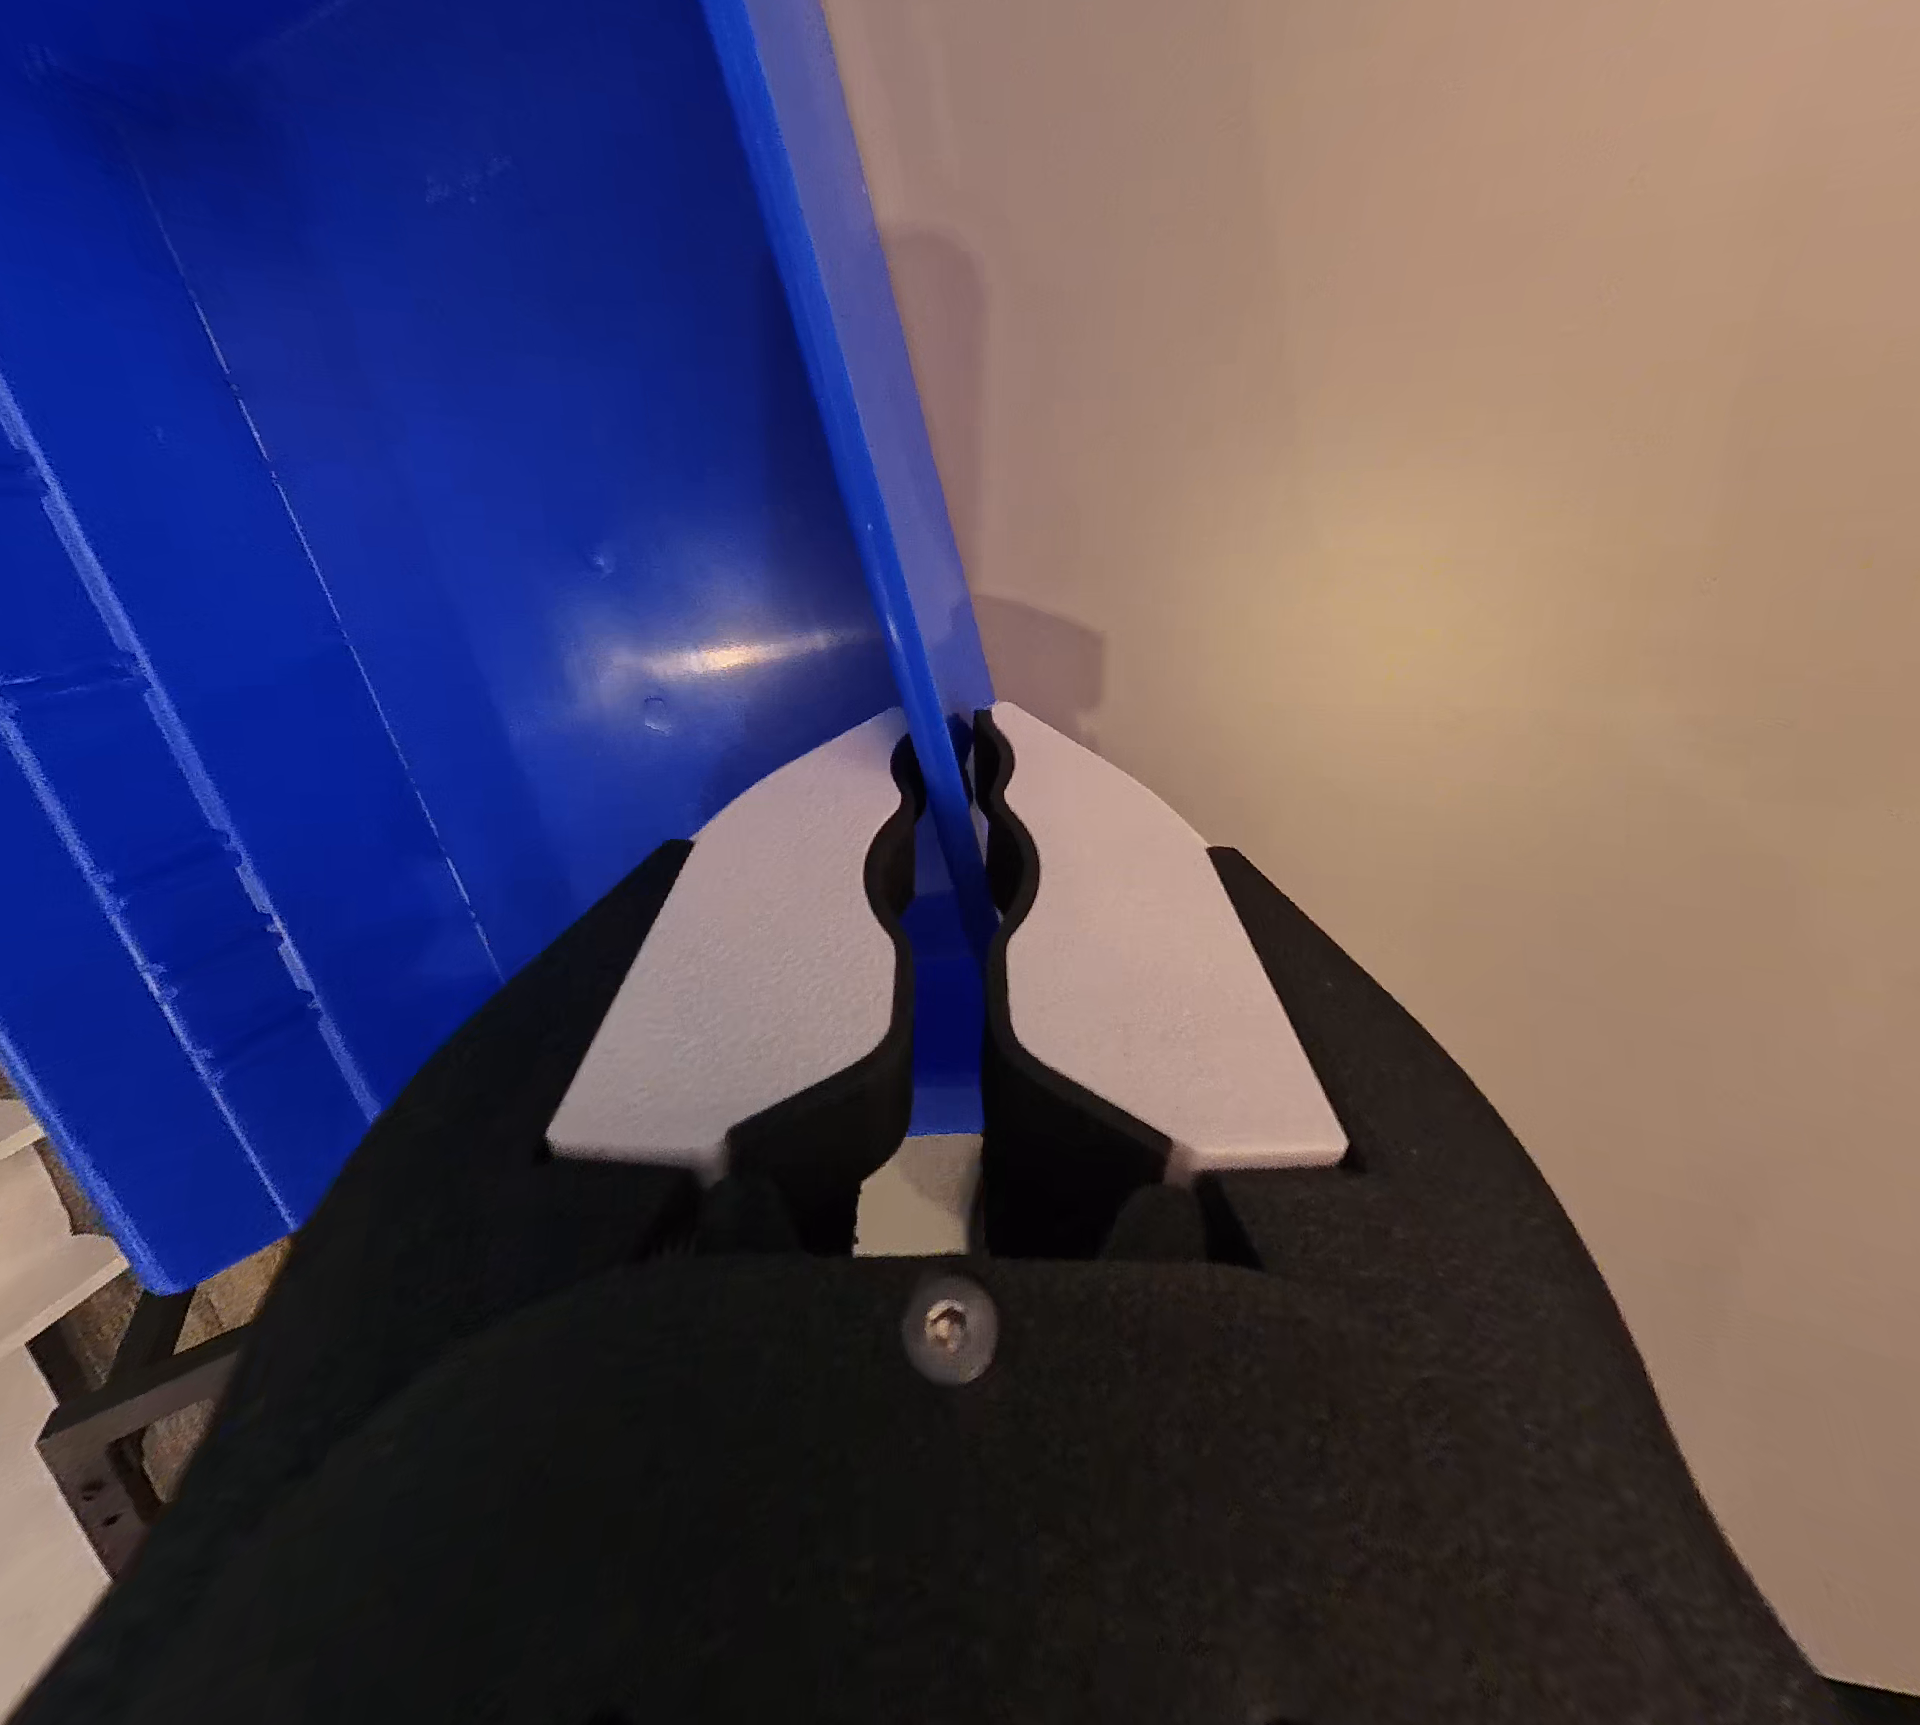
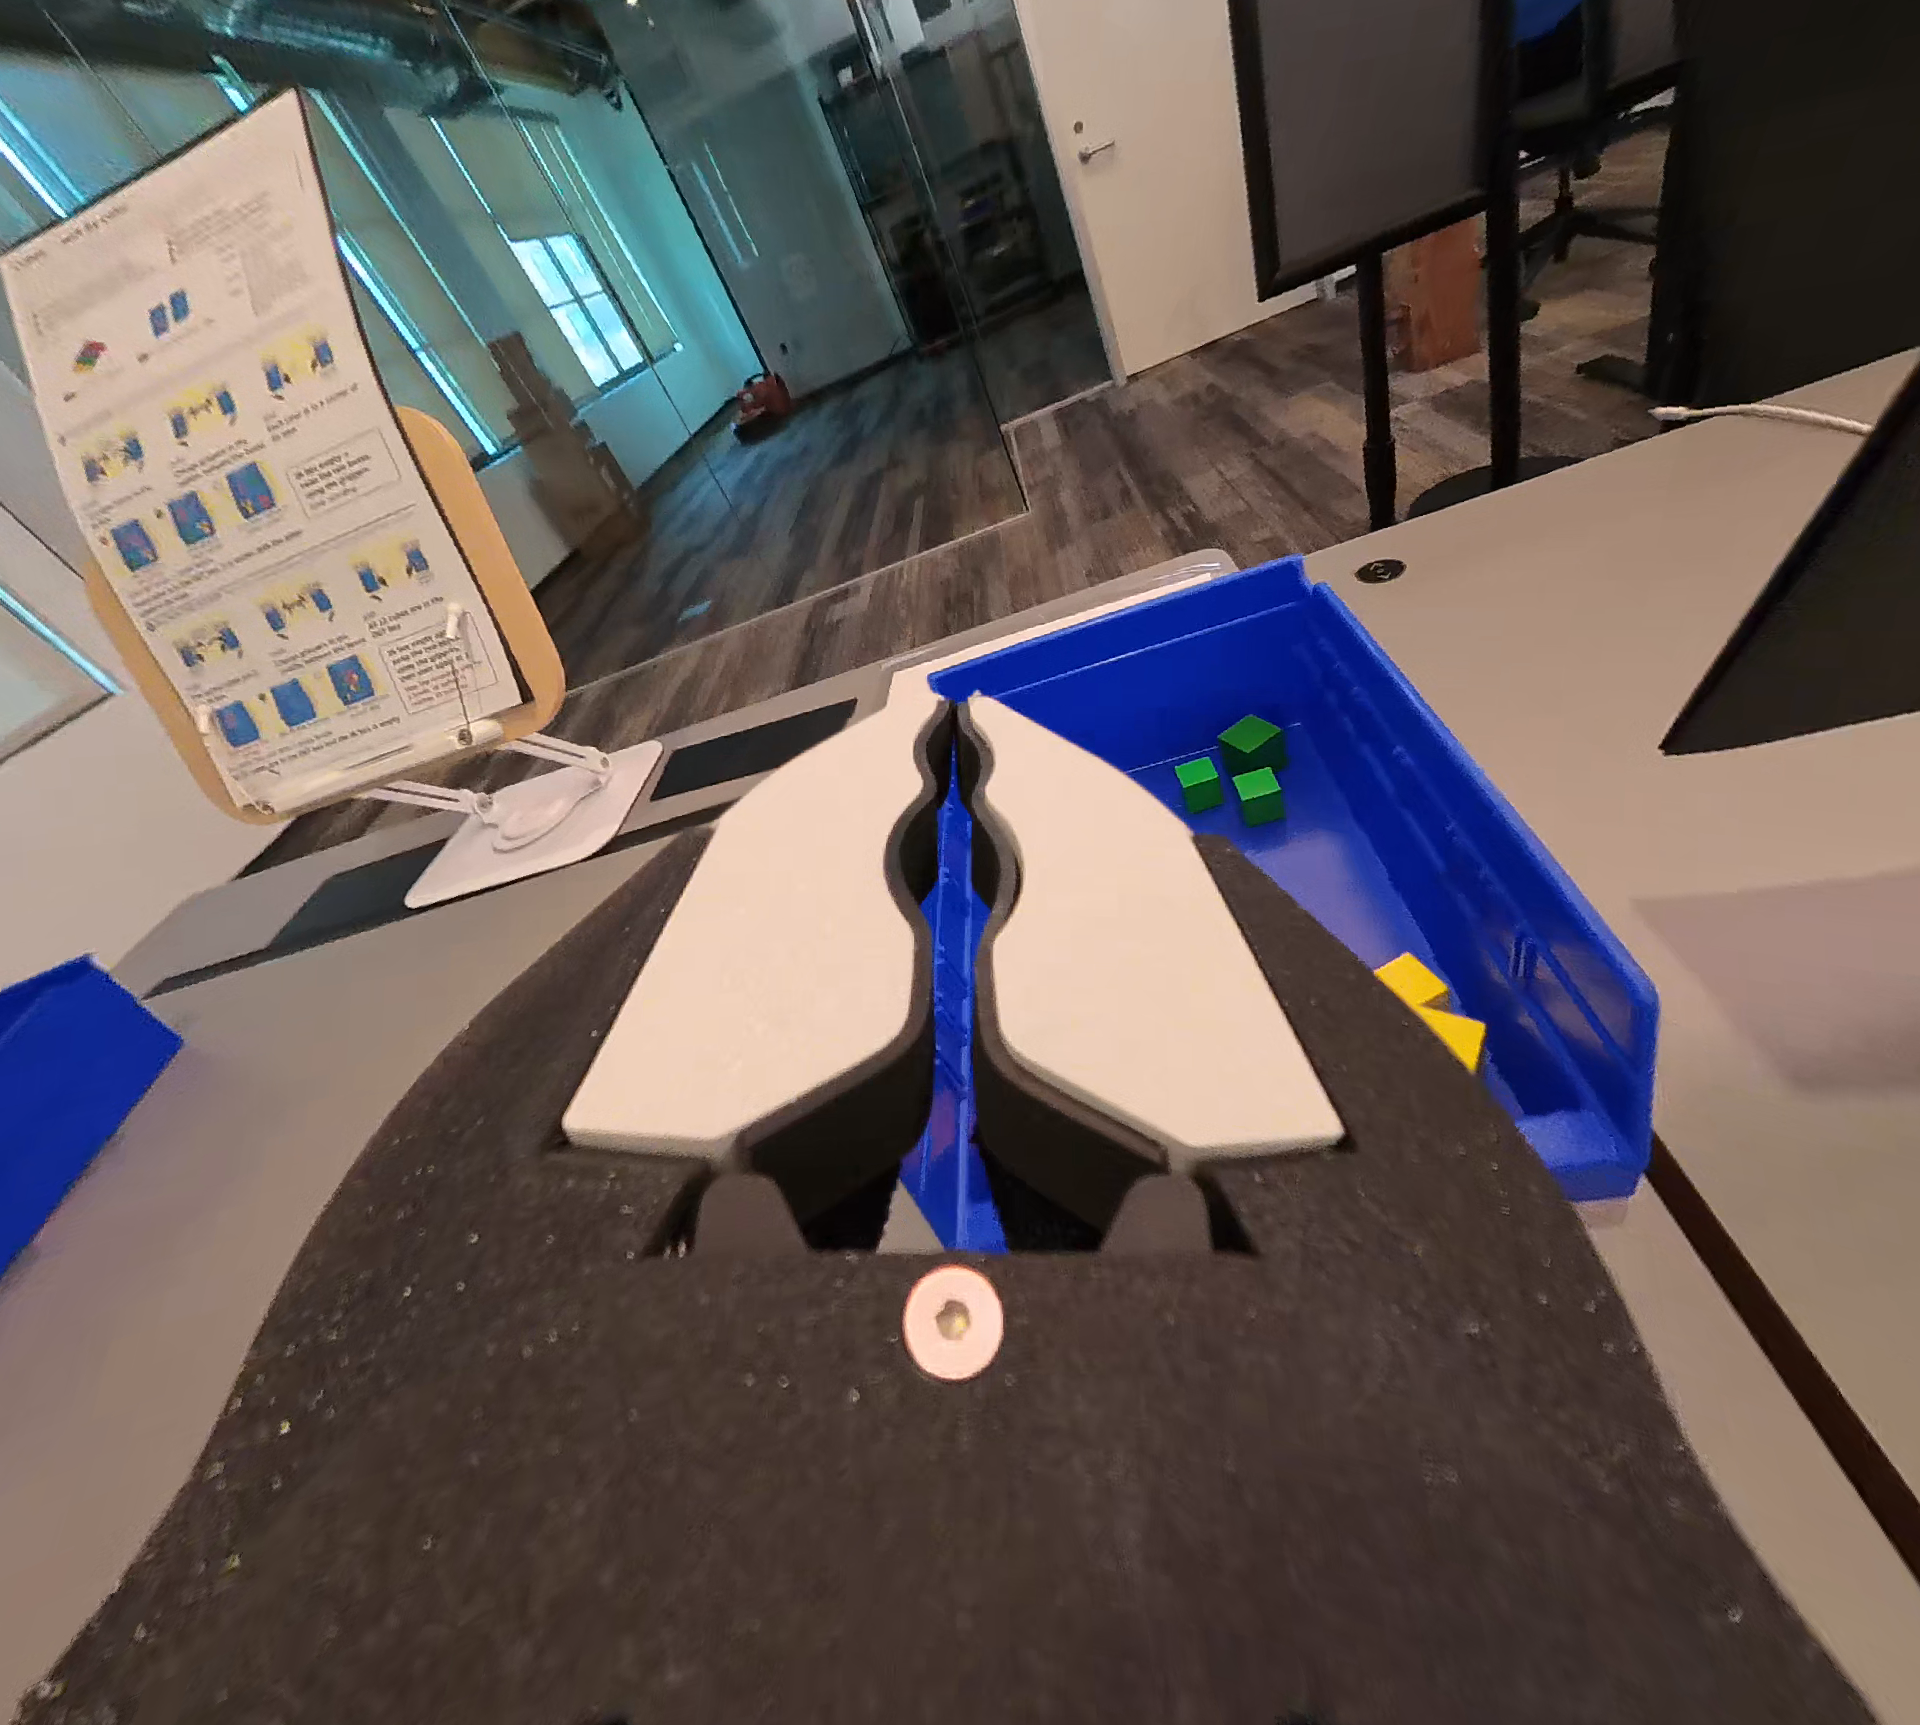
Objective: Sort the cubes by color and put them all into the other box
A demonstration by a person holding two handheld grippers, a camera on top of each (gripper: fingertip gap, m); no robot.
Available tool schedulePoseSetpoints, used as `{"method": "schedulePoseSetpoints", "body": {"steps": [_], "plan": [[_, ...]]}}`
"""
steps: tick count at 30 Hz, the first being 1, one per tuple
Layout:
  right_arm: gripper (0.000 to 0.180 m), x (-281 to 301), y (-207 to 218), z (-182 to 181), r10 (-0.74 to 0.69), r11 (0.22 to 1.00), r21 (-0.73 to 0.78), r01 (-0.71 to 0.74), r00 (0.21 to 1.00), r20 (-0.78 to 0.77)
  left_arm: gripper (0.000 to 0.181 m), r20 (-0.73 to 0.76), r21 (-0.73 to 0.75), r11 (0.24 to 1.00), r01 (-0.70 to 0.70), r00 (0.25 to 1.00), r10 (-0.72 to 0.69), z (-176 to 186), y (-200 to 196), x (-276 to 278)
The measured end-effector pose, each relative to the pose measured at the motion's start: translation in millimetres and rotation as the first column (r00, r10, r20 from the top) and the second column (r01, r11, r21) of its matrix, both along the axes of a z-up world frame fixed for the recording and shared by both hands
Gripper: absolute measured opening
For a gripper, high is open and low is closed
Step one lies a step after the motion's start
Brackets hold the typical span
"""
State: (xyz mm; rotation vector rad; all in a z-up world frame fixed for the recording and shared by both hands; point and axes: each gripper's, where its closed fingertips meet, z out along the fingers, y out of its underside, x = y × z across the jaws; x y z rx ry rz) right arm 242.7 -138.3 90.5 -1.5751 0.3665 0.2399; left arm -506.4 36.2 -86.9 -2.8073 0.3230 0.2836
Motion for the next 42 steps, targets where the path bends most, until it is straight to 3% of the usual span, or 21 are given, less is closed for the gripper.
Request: {"method": "schedulePoseSetpoints", "body": {"steps": [5,11,14,17,20,23,26,30,34,38,42], "plan": [[0.0,-2.7,3.1,-16.0,0.055,0.997,-0.053,-0.057,0.998,-0.042,0.009,-0.014,0.012,0.999,0.031,0.999,-0.031,0.5,-1.5,29.7],[0.0,10.7,12.5,-15.1,0.09,0.996,0.019,-0.088,0.99,-0.11,0.009,-0.031,-0.001,0.998,0.055,0.998,-0.055,0.1,-2.4,60.3],[0.003,27.2,38.1,-16.9,0.109,0.983,-0.143,-0.115,0.993,-0.046,0.01,-0.033,0.012,0.998,0.06,0.998,-0.059,0.4,-0.8,74.5],[0.014,61.5,77.4,-41.9,0.169,0.875,-0.471,-0.109,0.982,0.087,0.009,-0.027,0.021,0.997,0.074,0.997,-0.073,0.1,-1.0,90.6],[0.018,103.2,107.7,-66.1,0.176,0.77,-0.638,-0.004,0.962,0.207,0.01,-0.051,0.036,0.994,0.099,0.994,-0.097,-0.3,-1.4,105.6],[0.037,128.8,108.0,-113.9,0.225,0.56,-0.826,0.06,0.949,0.222,0.01,-0.064,0.037,0.991,0.128,0.99,-0.126,-0.4,-3.7,122.2],[0.054,135.8,106.4,-147.3,0.245,0.419,-0.907,0.047,0.956,0.163,0.011,-0.051,0.031,0.987,0.156,0.987,-0.154,-0.9,-6.2,140.0],[0.052,130.3,107.4,-179.2,0.237,0.302,-0.953,-0.036,0.971,0.038,0.01,-0.068,0.036,0.982,0.187,0.981,-0.184,-1.0,-7.2,157.5],[0.038,126.5,111.6,-196.9,0.208,0.262,-0.962,-0.079,0.978,-0.024,0.01,-0.071,0.039,0.977,0.21,0.976,-0.207,-1.5,-8.6,176.6],[0.013,137.2,111.5,-200.7,0.194,0.246,-0.969,-0.021,0.981,0.028,0.012,-0.003,0.097,0.968,0.231,0.973,-0.232,-0.5,-3.3,198.6],[0.011,136.3,111.0,-201.8,0.2,0.246,-0.968,-0.051,0.98,-0.001,0.035,0.089,0.166,0.951,0.261,0.957,-0.278,10.0,-3.6,209.2]]}}
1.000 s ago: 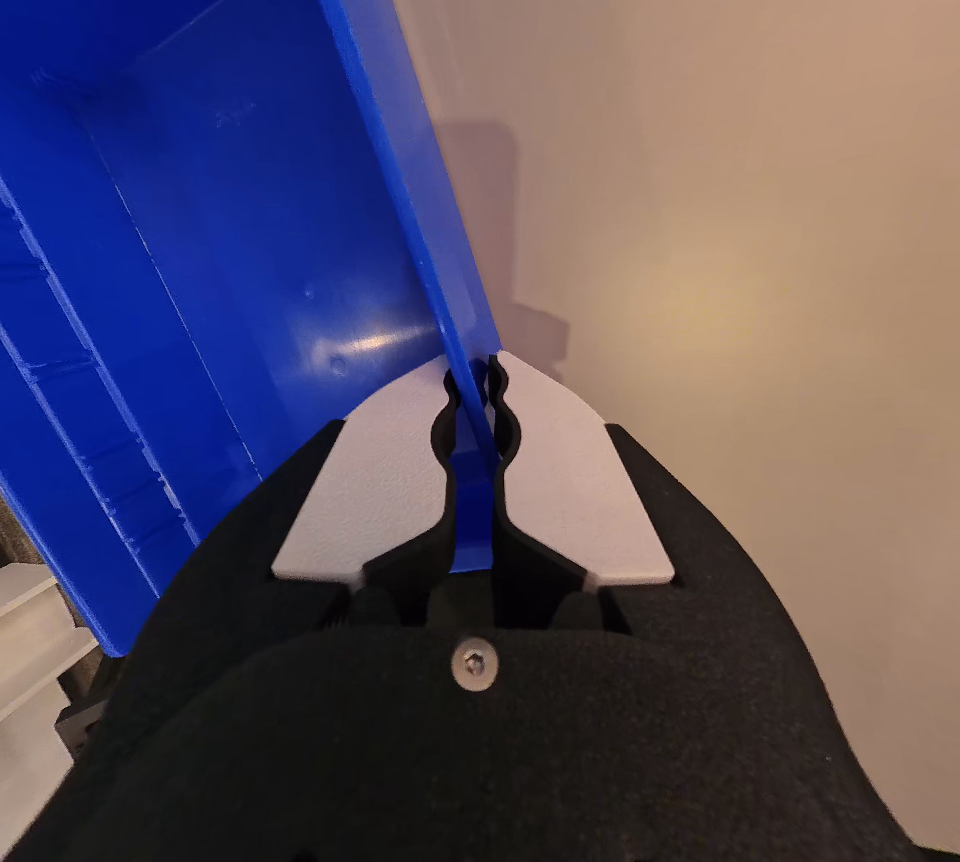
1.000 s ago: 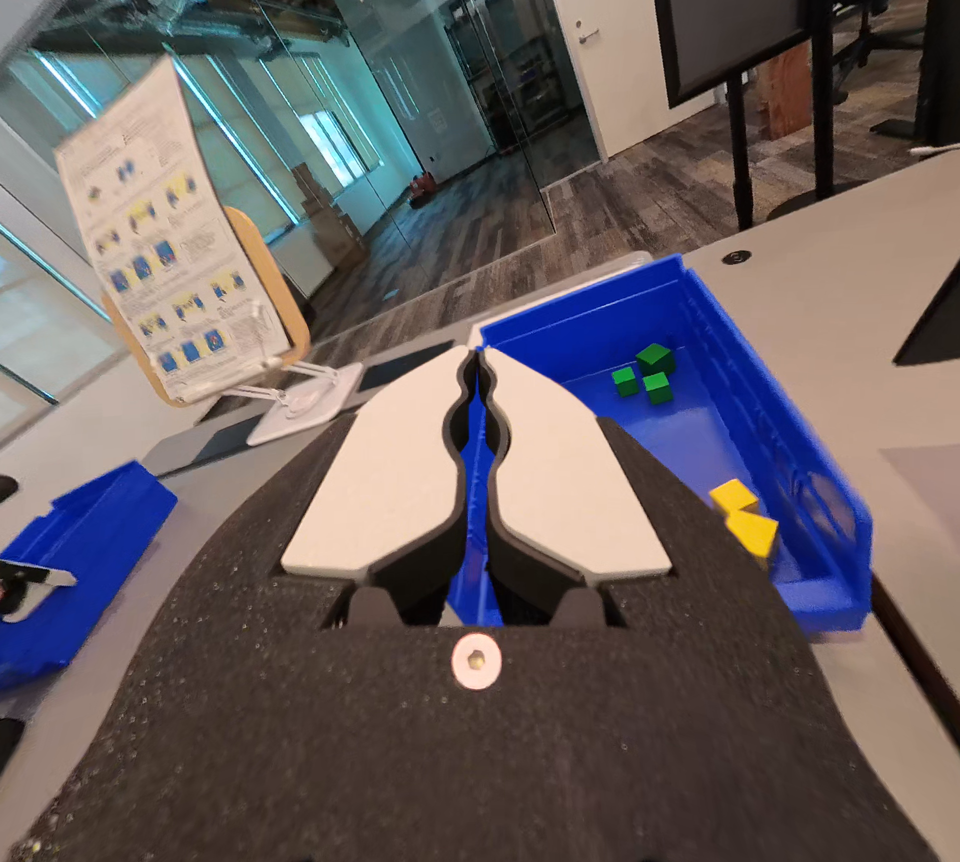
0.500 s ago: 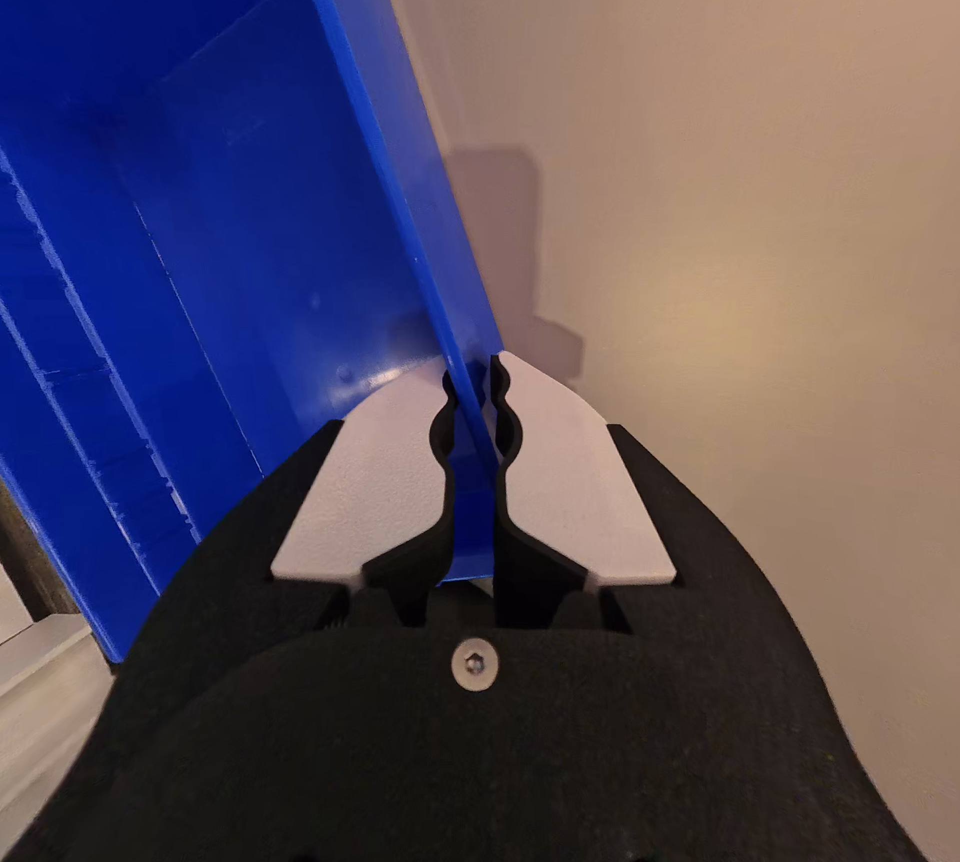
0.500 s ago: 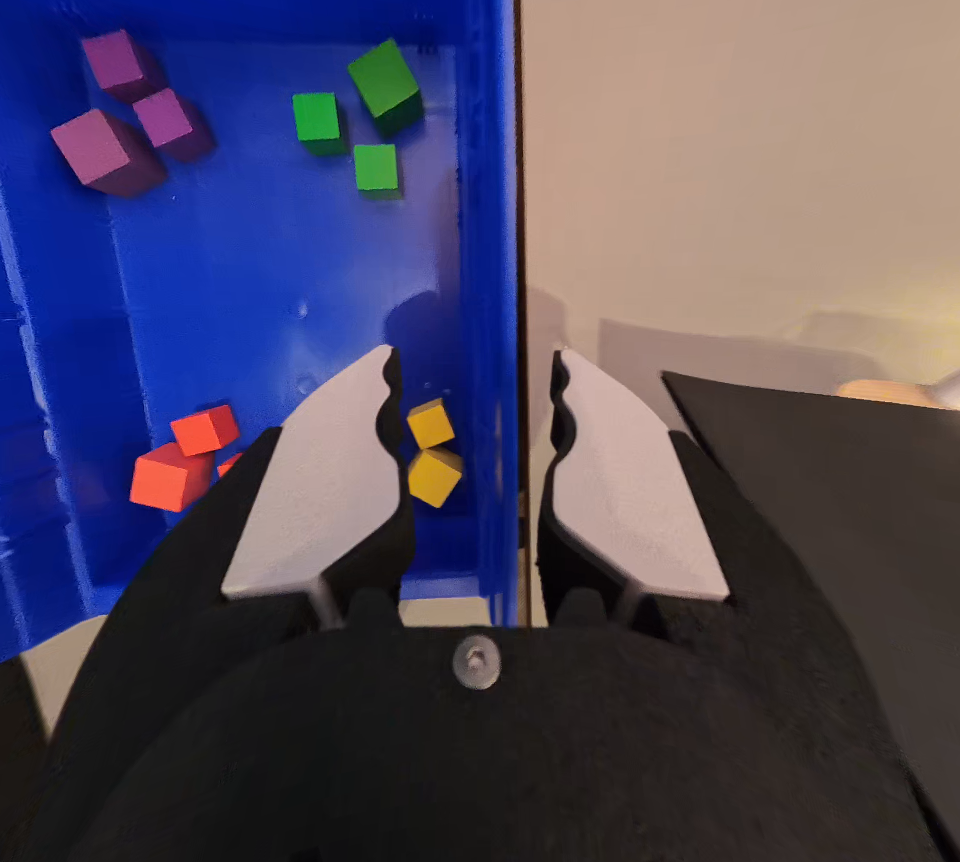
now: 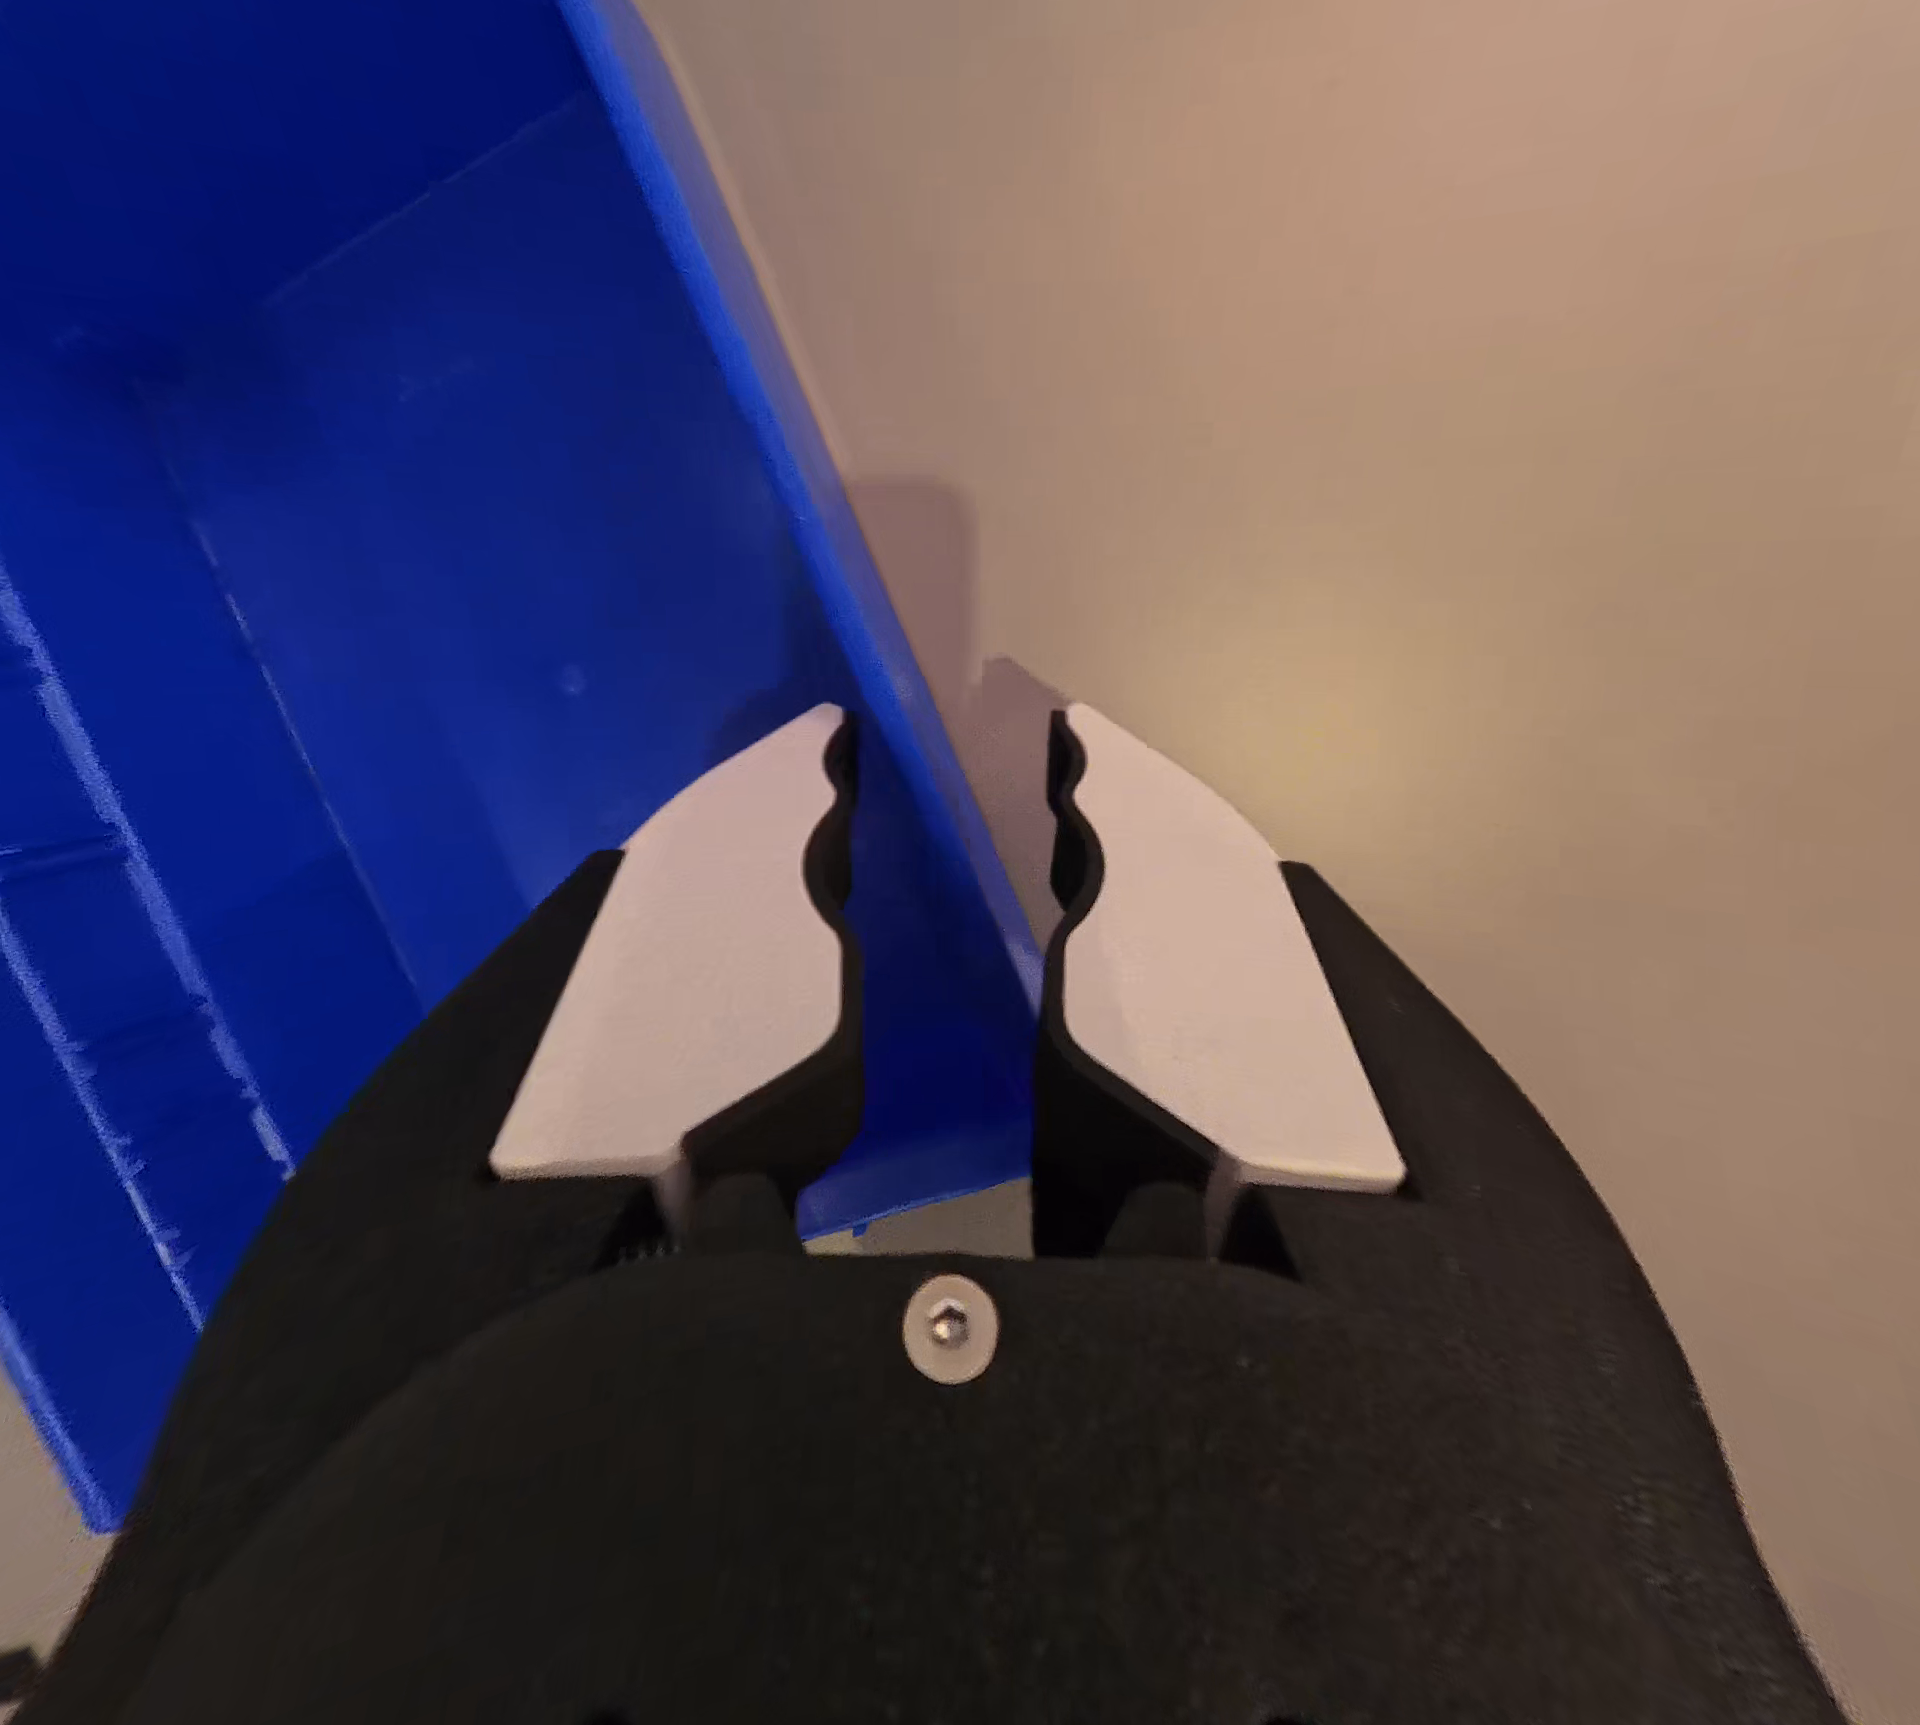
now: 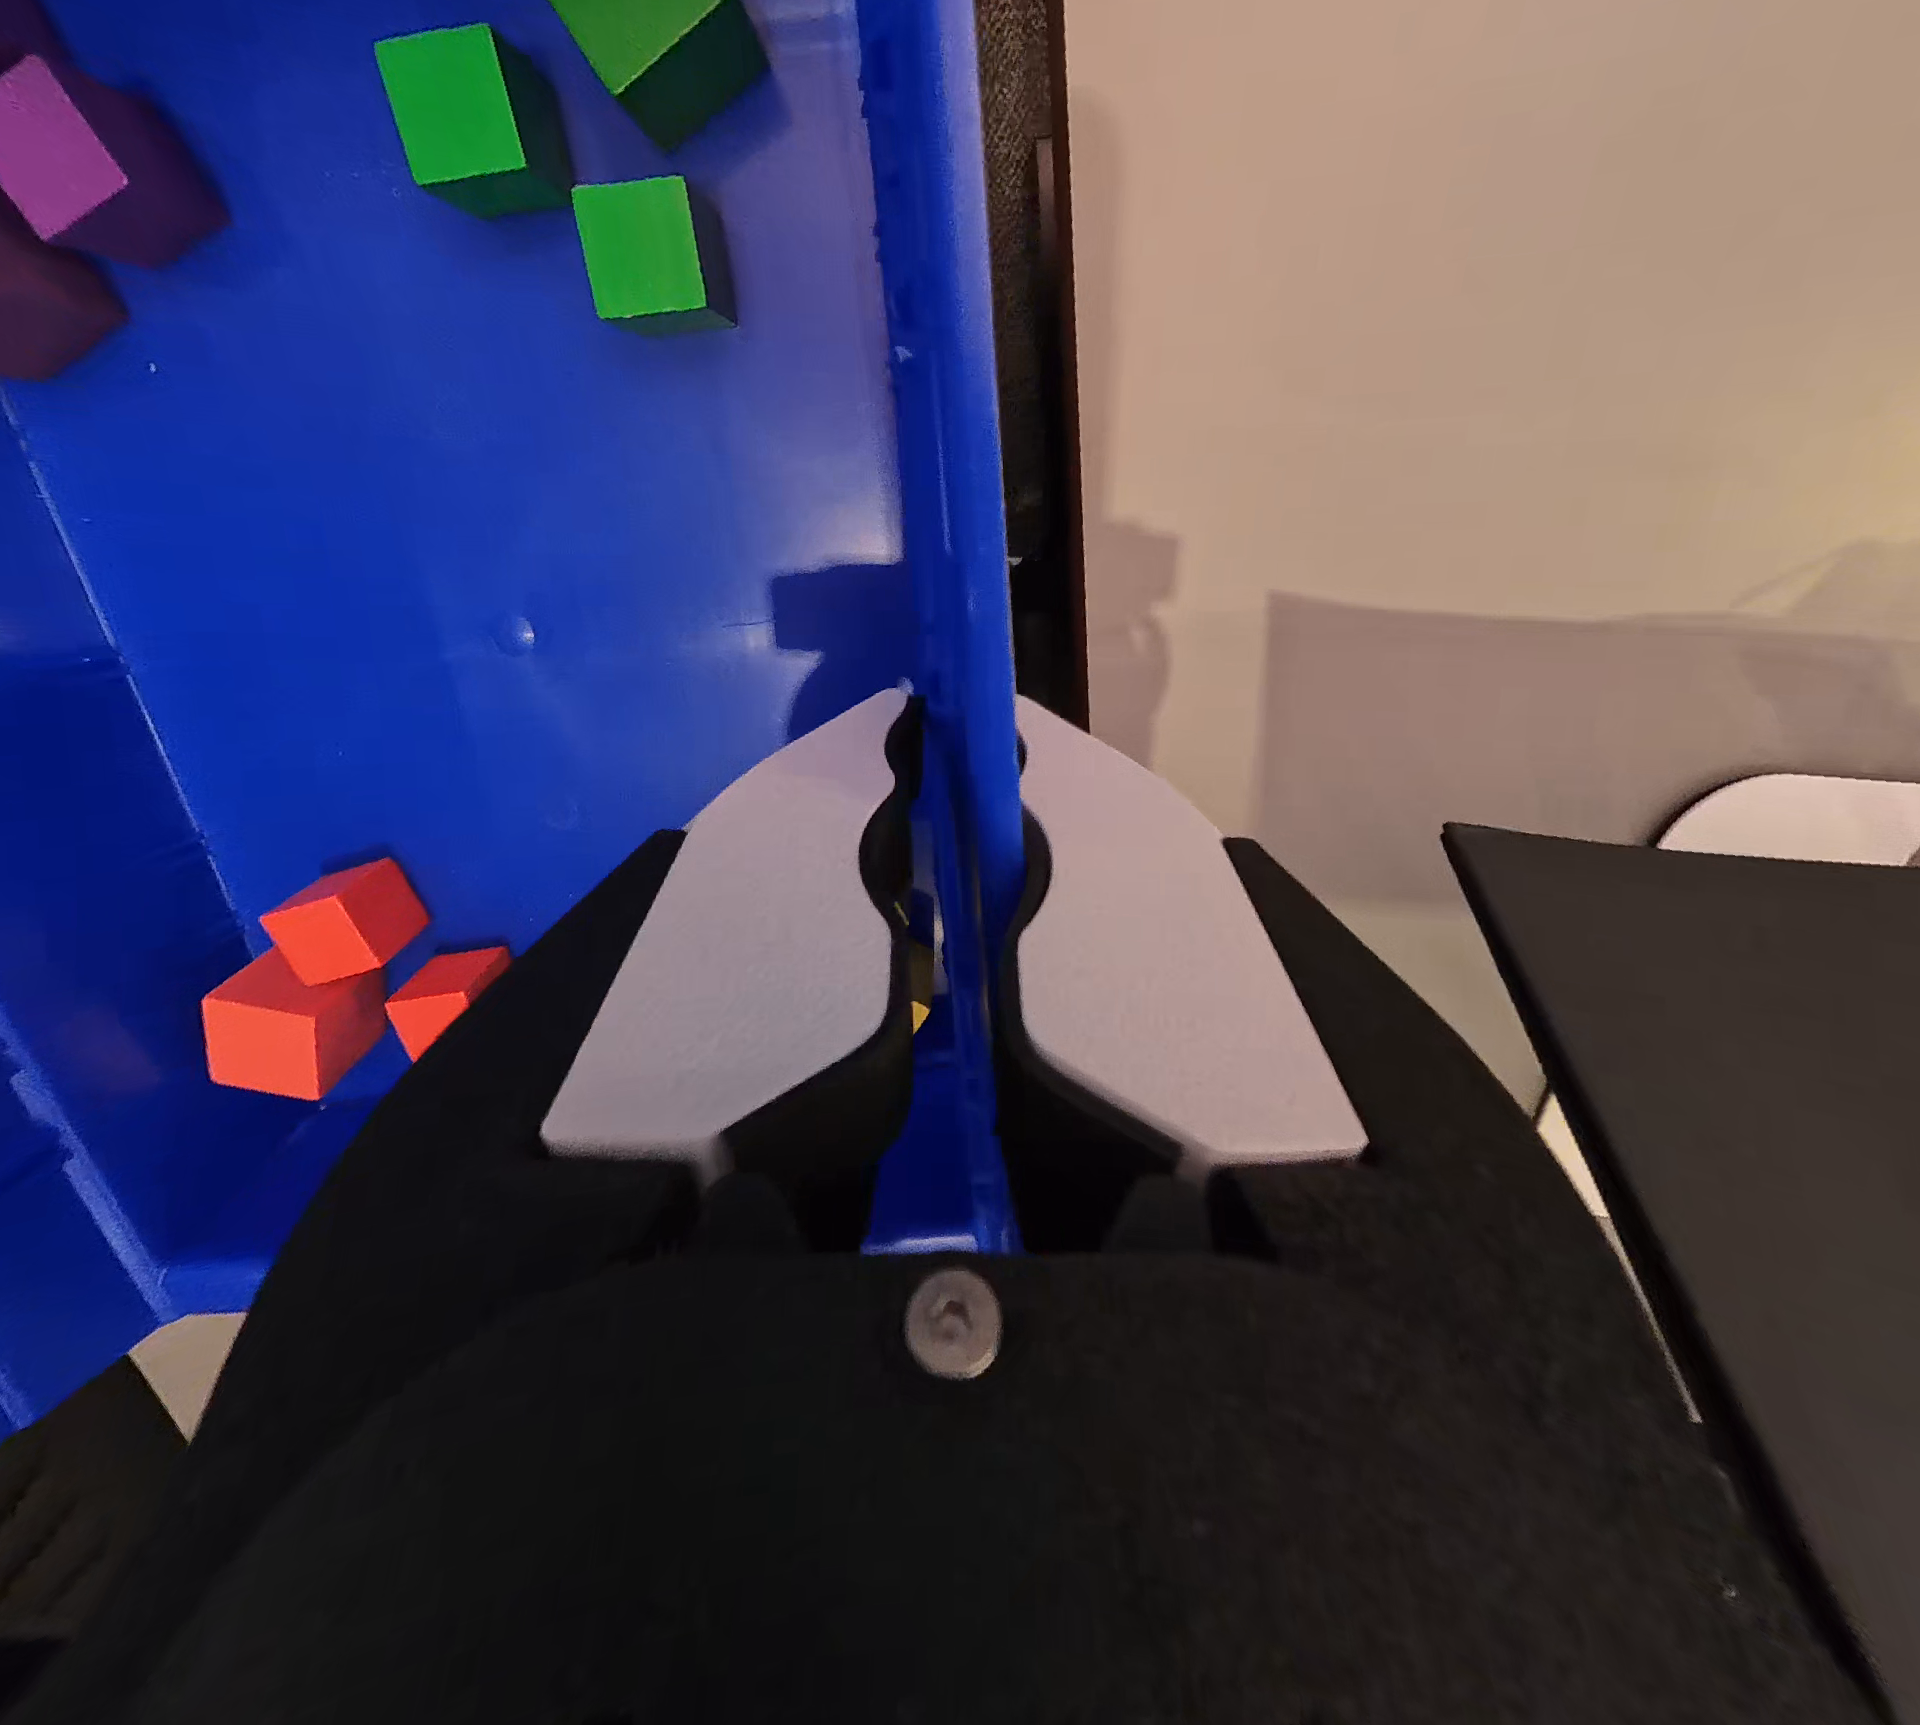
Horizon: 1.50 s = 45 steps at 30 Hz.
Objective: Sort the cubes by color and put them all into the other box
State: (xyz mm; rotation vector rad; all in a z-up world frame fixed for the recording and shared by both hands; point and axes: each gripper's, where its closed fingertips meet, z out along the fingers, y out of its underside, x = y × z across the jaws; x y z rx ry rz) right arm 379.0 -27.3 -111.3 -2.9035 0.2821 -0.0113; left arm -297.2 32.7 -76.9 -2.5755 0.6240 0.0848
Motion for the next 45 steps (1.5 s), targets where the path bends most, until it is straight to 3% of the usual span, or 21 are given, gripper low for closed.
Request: {"method": "schedulePoseSetpoints", "body": {"steps": [2,8,15,23,31,35,40,45], "plan": [[0.014,0.0,-5.2,-4.5,-0.002,0.999,-0.047,0.002,1.0,-0.009,0.048,0.056,0.046,0.999,0.0,0.998,-0.002,16.7,0.2,-5.0],[0.006,-4.7,-5.6,-5.4,-0.032,0.997,-0.068,0.024,0.993,-0.116,0.046,0.243,0.23,0.971,-0.062,0.97,0.004,93.5,-10.1,-66.4],[0.006,-5.6,-5.2,-6.3,-0.057,0.995,-0.083,0.046,0.988,-0.142,0.044,0.192,0.277,0.936,-0.216,0.967,0.166,114.3,-17.1,-178.7],[0.007,-15.1,-4.4,-8.1,-0.073,0.986,-0.157,0.053,0.989,-0.126,0.039,0.17,0.257,0.917,-0.307,0.948,0.269,87.1,-13.2,-234.5],[0.006,-26.2,0.2,-8.0,-0.115,0.984,-0.152,0.087,0.975,-0.188,0.039,0.19,0.143,0.956,-0.257,0.955,0.229,43.4,-2.8,-222.8],[0.005,-30.0,0.3,-8.0,-0.113,0.986,-0.145,0.083,0.97,-0.215,0.041,0.127,0.05,0.972,-0.23,0.967,0.222,12.6,2.6,-214.5],[0.005,-32.3,-0.5,-7.9,-0.103,0.988,-0.136,0.074,0.968,-0.227,0.012,0.068,0.0,0.974,-0.225,0.972,0.225,-7.3,7.5,-211.0],[0.005,-39.4,-2.5,-7.7,-0.128,0.988,-0.117,0.102,0.963,-0.238,0.01,0.087,-0.008,0.98,-0.197,0.976,0.197,-7.4,11.1,-202.2]]}}
